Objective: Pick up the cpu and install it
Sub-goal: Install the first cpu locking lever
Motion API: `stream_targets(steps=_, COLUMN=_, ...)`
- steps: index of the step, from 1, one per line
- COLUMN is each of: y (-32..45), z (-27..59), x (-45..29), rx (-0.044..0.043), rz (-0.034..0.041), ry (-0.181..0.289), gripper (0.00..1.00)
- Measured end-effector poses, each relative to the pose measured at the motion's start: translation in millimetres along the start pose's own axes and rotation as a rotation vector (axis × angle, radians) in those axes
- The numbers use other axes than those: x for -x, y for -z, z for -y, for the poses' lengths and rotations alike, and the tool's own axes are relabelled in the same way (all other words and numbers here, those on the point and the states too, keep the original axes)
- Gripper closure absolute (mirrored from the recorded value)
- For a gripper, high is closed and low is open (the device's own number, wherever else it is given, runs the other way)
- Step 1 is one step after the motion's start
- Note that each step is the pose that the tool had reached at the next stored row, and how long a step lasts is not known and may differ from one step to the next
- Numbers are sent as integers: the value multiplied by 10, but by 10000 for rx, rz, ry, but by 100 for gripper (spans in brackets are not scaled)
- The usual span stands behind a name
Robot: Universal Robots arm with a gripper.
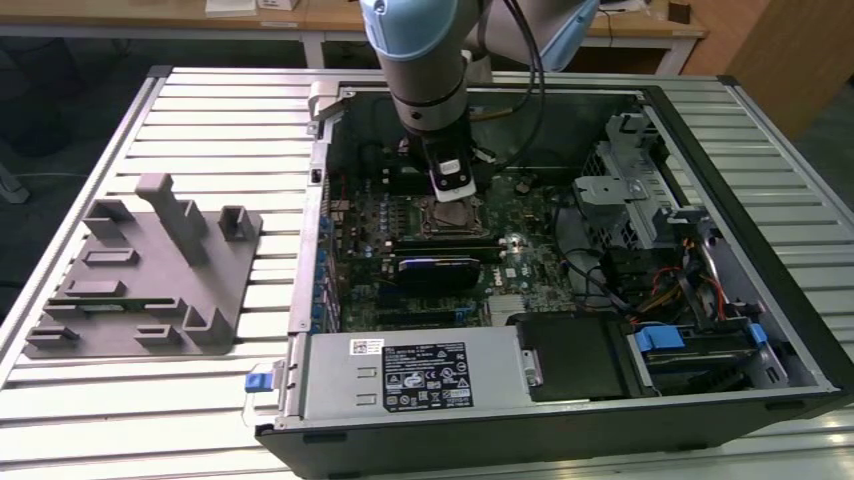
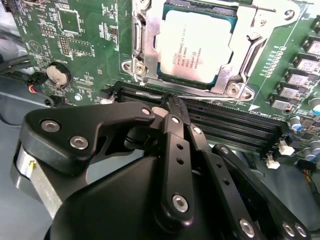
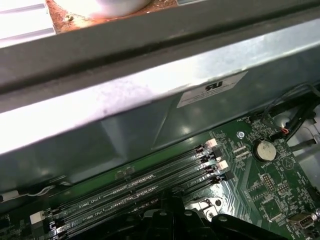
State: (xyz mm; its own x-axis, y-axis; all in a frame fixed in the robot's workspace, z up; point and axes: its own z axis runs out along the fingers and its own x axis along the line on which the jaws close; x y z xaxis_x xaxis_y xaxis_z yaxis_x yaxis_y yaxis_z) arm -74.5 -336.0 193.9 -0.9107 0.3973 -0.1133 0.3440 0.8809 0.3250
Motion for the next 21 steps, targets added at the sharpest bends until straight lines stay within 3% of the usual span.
stream_targets(steps=4, y=-4, z=1, x=-1, rx=46, rz=-133, ry=382, gripper=89)
stream_targets(steps=7, y=-5, z=3, x=-1, rx=52, rz=-172, ry=504, gripper=89)
stream_targets(steps=21, y=-2, z=20, x=16, rx=54, rz=-189, ry=560, gripper=89)
